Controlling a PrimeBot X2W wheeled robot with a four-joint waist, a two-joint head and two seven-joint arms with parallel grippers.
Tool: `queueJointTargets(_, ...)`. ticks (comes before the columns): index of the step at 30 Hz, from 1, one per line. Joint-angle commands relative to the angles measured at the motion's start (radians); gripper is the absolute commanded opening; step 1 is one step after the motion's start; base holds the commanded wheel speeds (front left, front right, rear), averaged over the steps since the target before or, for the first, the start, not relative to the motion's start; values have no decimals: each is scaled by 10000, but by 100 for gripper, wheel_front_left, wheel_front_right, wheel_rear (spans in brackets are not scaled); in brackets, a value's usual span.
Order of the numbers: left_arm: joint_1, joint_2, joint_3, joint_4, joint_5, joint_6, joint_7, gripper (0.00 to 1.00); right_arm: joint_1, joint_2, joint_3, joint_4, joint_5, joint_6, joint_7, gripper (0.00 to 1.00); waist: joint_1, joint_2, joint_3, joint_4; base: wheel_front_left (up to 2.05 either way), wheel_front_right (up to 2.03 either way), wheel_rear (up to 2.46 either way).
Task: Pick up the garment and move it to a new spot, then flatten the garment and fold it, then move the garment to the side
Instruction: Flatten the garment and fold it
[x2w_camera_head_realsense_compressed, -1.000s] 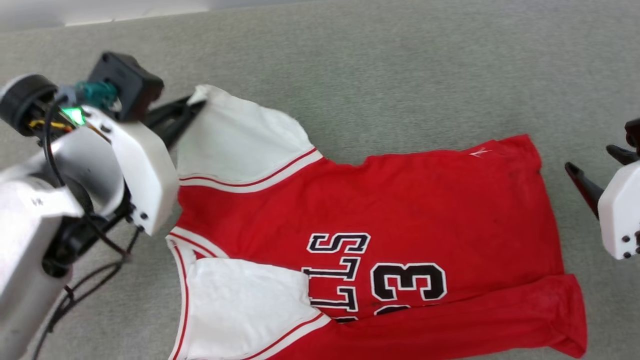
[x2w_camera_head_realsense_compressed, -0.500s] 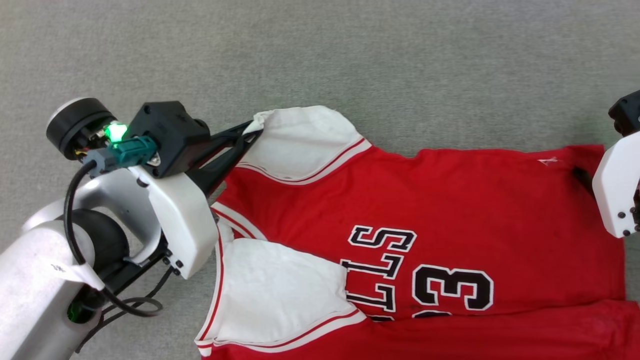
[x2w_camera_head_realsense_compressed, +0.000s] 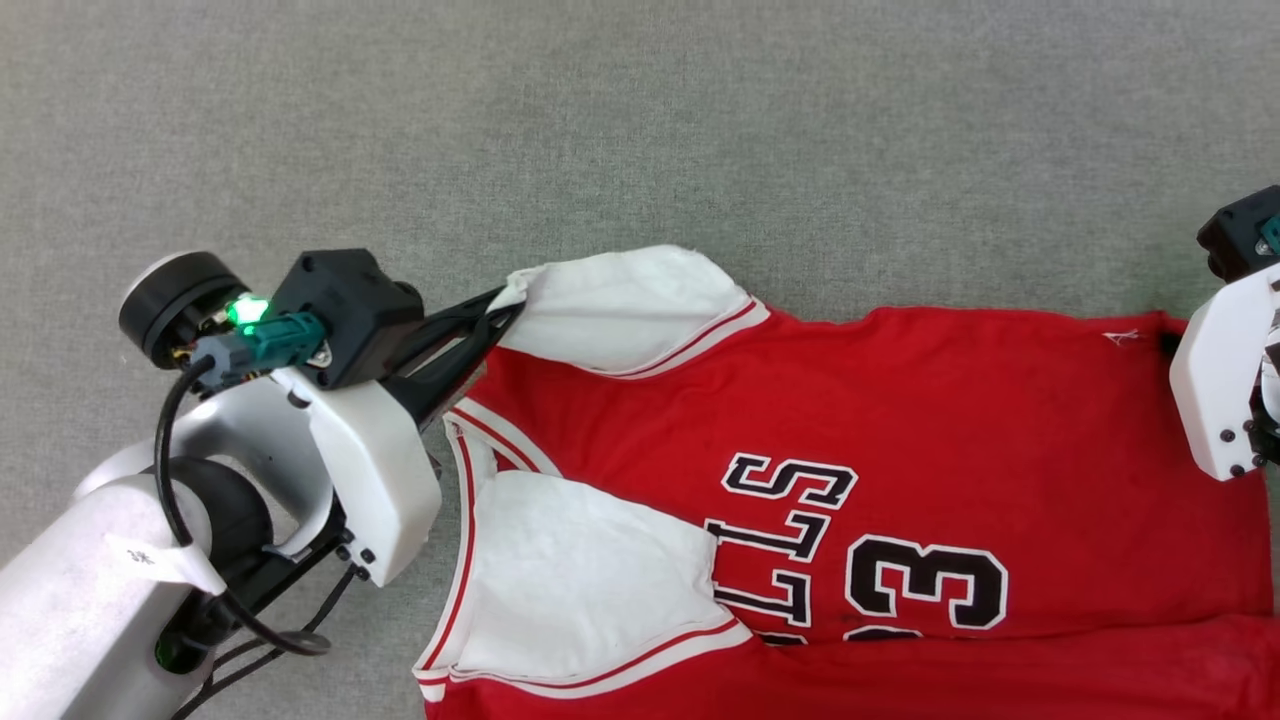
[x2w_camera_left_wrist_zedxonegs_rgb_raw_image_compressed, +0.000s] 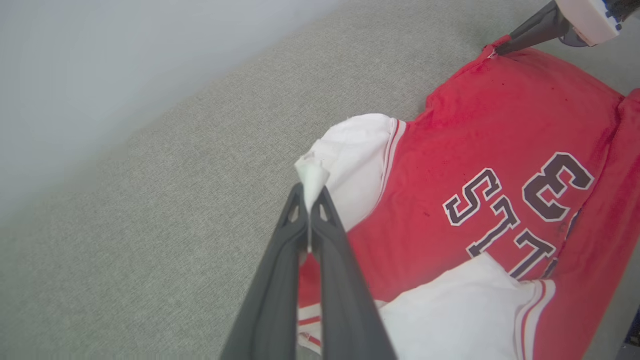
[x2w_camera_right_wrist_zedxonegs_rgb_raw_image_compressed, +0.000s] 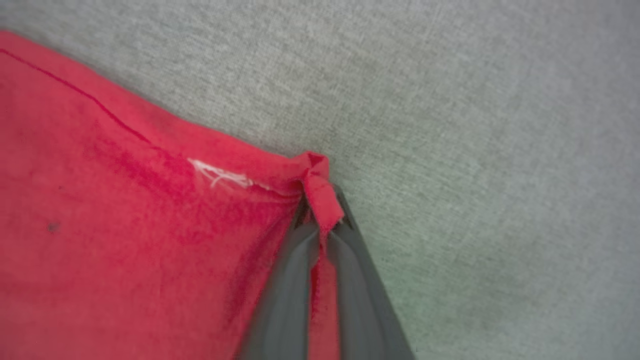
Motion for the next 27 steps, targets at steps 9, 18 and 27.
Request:
queueJointTargets(9, 1083, 155, 351, 474, -288, 514, -614, 0, 386, 562, -649, 339, 557, 3, -1188, 0, 1, 0, -1318, -448, 0, 0, 0)
queueJointTargets(18, 2974, 976, 758, 30, -941, 1177, -728, 0, 2130, 706, -1676, -788, 1077, 2, -1636, 0, 1, 0, -2607, -666, 0, 0, 0)
queueJointTargets(27, 4910, 1356, 483, -407, -1417, 1690, -719, 0, 4874, 1057, -2844, -2367, 969, 3, -1381, 0, 1, 0, -3019, -689, 0, 0, 0)
